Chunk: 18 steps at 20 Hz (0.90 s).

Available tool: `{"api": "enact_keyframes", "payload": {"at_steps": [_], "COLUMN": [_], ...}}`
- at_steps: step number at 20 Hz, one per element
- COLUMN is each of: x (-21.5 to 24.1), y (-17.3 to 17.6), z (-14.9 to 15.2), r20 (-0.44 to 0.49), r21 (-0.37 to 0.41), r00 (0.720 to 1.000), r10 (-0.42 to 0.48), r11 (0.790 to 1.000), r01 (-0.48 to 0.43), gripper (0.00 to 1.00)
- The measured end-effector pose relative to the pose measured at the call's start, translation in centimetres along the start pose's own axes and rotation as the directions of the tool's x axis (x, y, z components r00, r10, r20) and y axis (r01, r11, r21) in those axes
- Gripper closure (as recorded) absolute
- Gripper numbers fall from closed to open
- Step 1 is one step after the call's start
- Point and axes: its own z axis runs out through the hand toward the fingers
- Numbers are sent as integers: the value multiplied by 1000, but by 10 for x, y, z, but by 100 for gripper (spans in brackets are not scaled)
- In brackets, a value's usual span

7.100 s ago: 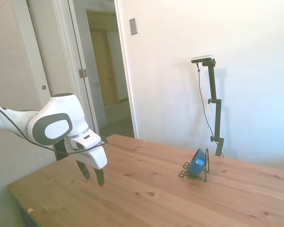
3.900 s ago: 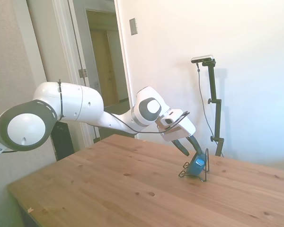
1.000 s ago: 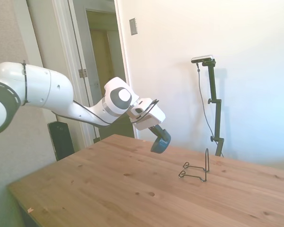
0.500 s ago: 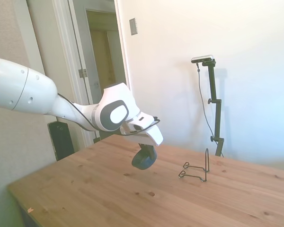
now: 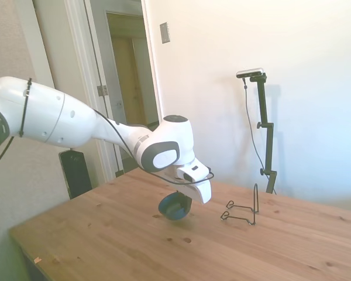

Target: Unload the bowl

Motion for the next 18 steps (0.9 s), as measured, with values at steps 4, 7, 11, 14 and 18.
{"api": "enact_keyframes", "payload": {"at_steps": [4, 7, 11, 14, 18], "x": [8, 11, 12, 12, 12], "y": [-8, -13, -14, -14, -14], "z": [20, 23, 20, 21, 21], "r20": [46, 59, 54, 55, 44], "r21": [-34, -41, -37, -37, -43], "r00": [999, 998, 998, 998, 998], "r10": [-1, -3, -10, -28, -43], "r11": [999, 999, 999, 999, 998], "r01": [3, 5, 12, 30, 45], "gripper": [100, 0, 0, 0, 0]}}
